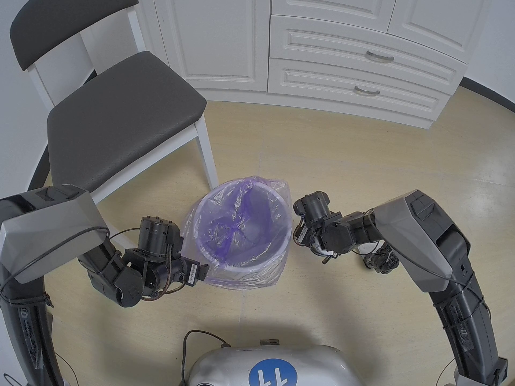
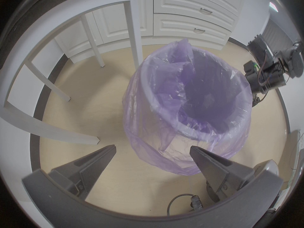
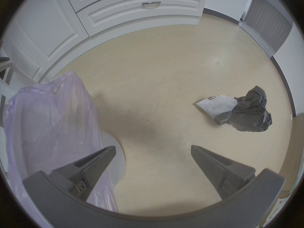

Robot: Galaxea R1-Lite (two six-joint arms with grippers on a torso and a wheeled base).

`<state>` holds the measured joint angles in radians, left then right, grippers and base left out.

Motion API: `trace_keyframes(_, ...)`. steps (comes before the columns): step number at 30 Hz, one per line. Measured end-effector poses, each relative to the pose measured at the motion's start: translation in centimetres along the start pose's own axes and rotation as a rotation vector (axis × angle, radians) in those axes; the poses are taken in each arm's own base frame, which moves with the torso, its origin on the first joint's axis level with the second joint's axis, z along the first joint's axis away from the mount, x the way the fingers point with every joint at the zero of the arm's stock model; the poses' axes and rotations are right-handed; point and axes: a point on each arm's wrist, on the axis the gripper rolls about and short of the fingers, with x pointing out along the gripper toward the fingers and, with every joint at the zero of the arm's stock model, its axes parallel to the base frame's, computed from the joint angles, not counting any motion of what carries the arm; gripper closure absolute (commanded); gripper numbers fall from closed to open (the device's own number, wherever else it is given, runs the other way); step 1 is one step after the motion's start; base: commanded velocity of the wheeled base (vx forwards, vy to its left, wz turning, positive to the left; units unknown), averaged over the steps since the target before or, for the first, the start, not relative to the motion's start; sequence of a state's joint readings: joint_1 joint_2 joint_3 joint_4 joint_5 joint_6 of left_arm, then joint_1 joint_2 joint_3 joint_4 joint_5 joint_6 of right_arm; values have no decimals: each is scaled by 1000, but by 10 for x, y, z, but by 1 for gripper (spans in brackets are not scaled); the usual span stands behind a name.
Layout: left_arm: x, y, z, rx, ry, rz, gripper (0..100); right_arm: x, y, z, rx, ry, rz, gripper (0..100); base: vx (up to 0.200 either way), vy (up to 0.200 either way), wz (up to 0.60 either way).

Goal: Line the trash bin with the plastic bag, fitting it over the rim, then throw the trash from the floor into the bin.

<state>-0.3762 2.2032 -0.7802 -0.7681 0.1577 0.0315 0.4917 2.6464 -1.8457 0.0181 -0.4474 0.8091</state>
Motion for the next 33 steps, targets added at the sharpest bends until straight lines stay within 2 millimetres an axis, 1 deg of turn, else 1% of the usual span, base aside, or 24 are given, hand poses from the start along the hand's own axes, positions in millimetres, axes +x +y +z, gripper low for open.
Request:
trace_keyframes(7, 7, -3, -9, 9, 24, -8, 0, -12, -5, 23, 13, -27, 1, 0, 0, 0, 0)
trace_keyframes(10, 13, -5, -14, 11, 32, -14, 0, -16, -6, 30, 15, -39, 1, 0, 0, 0, 0)
trace_keyframes(13, 23, -7, -19, 10, 24, -13, 0, -18, -7, 33, 14, -48, -4, 0, 0, 0, 0)
trace_keyframes(18, 45, -11, -30, 2, -20, 26, 0, -18, -8, 34, 8, -57, -14, 0, 0, 0, 0)
trace_keyframes(23, 65, -13, -40, -2, -27, 70, 0, -12, -9, 29, -8, -51, -22, 0, 0, 0, 0)
trace_keyframes(27, 74, -14, -47, -1, -12, 70, 0, -5, -9, 21, -13, -45, -24, 0, 0, 0, 0)
trace_keyframes(33, 79, -15, -51, 0, -3, 70, 0, -1, -8, 12, -24, -22, -26, 0, 0, 0, 0)
